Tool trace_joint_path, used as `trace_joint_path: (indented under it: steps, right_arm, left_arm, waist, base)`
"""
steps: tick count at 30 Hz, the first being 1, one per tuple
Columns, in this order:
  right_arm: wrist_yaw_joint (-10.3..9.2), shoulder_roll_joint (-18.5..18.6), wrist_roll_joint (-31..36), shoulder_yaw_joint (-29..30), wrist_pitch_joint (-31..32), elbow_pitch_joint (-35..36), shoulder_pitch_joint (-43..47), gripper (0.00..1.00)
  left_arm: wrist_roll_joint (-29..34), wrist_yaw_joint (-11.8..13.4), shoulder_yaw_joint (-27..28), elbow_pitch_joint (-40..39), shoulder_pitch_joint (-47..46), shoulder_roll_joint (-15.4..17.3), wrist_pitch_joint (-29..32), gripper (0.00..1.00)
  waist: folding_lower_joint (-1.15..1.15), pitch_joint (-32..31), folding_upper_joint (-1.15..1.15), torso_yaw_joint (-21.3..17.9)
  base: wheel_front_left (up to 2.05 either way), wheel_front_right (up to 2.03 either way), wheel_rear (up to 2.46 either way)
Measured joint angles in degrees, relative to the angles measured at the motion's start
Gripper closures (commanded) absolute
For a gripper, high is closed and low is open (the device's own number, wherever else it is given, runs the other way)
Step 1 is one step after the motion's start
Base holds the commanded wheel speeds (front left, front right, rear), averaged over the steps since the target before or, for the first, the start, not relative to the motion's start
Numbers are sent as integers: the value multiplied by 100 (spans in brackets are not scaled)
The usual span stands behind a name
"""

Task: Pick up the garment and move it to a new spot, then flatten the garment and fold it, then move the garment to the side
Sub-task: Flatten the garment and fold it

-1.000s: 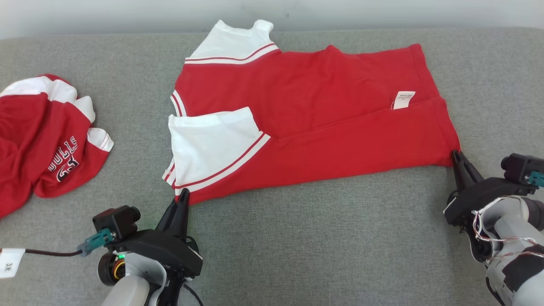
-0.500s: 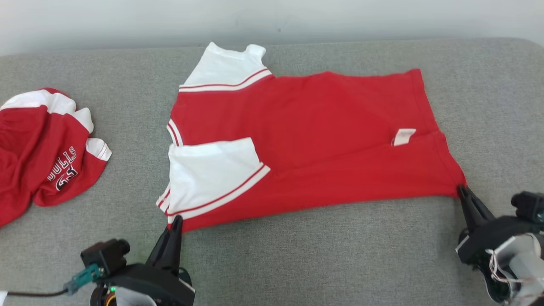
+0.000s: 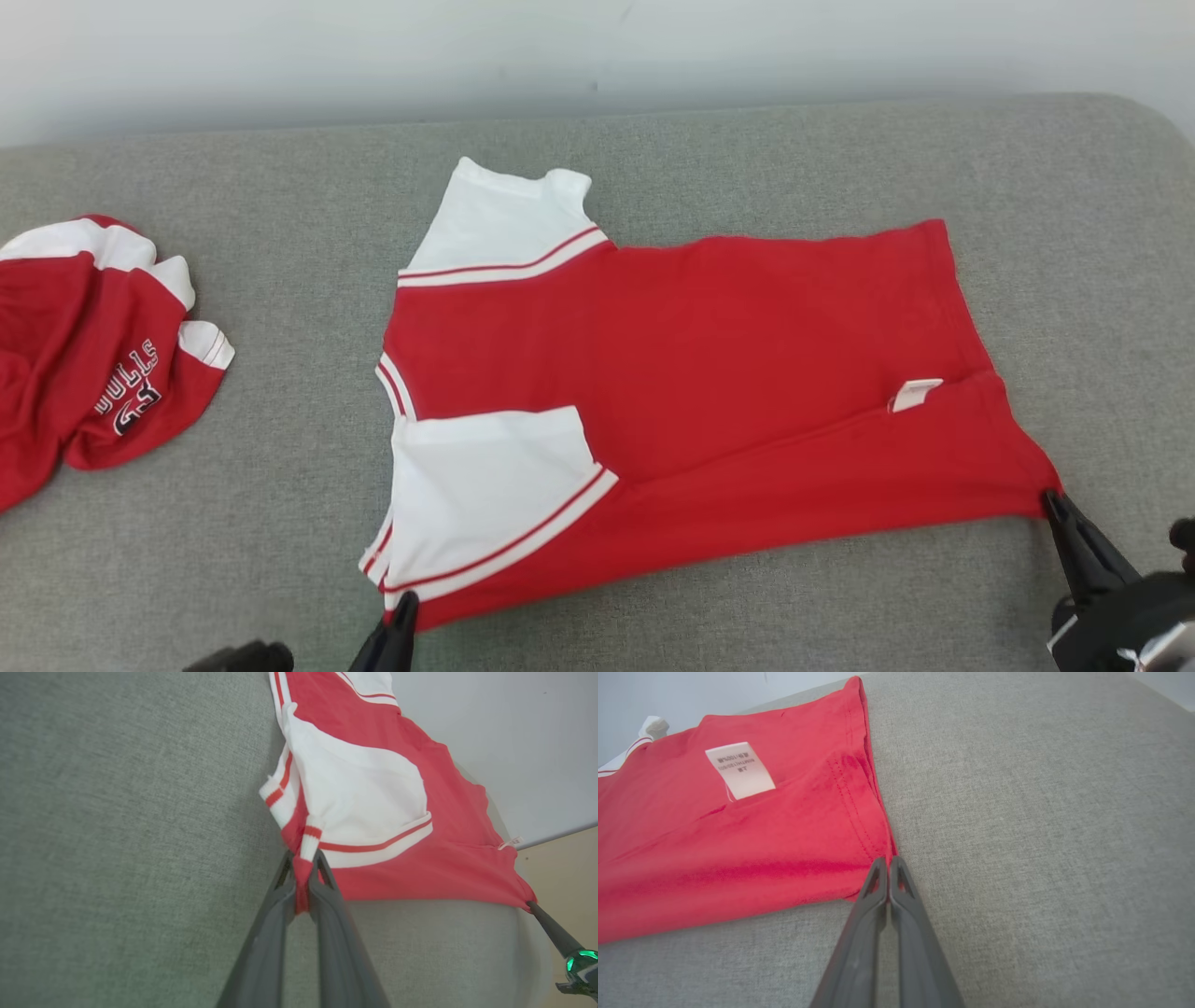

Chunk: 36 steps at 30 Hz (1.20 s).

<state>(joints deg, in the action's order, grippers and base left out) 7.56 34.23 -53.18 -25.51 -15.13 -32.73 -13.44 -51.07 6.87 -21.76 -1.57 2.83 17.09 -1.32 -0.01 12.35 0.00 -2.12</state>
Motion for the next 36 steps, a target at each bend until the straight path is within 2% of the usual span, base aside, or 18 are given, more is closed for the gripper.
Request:
trace_joint_path:
  steps: [9, 13, 20, 21, 22, 23, 24, 30, 33, 36]
  right_arm:
    - [-1, 157, 337, 438, 0, 808, 1046, 100]
    - [-1, 176, 394, 512, 88, 979, 1398, 100]
    - [-1, 109, 453, 690, 207, 1151, 1600, 100]
    - [-1, 89, 488, 716, 231, 1165, 1603, 80]
    - [-1, 63, 509, 747, 236, 1166, 1605, 34]
    - [-1, 31, 530, 794, 236, 1167, 1608, 0]
    - [-1, -19, 597, 915, 225, 1183, 1617, 0]
    - [-1, -103, 765, 1304, 146, 1383, 1638, 0]
    - [-1, -186, 933, 1547, 98, 1615, 1619, 0]
    - [-1, -282, 1178, 1671, 66, 1782, 1510, 0]
  left_arm:
    - [-67, 294, -97, -678, 614, 191, 300, 100]
    - [-145, 379, -171, -657, 723, 212, 505, 100]
    - [-221, 396, -152, -482, 731, 151, 494, 100]
    - [-223, 396, -152, -445, 719, 146, 494, 78]
    - [-224, 386, -152, -412, 715, 145, 494, 47]
    - [-219, 375, -160, -386, 710, 148, 487, 14]
    - [-159, 375, -189, -326, 684, 178, 486, 0]
    - [-111, 479, 58, -407, 603, 379, 436, 0]
    - [-131, 331, 296, -635, 328, 665, 454, 0]
    - [-135, 254, 587, -699, -210, 1104, 693, 0]
  waist:
    - [0, 19, 0, 76]
    - [0, 5, 0, 87]
    - [0, -8, 0, 64]
    - [0, -12, 0, 55]
    - [0, -17, 0, 47]
    - [0, -25, 0, 39]
    - [0, -48, 0, 30]
    - [0, -98, 0, -18]
    - [0, -95, 0, -47]
    - [0, -45, 0, -68]
  base:
    - [0, 0, 0]
    - [0, 0, 0]
    - [0, 0, 0]
    - [0, 0, 0]
    - [0, 0, 0]
    - [0, 0, 0]
    - [0, 0, 0]
    - [0, 0, 0]
    - [0, 0, 0]
    - [0, 0, 0]
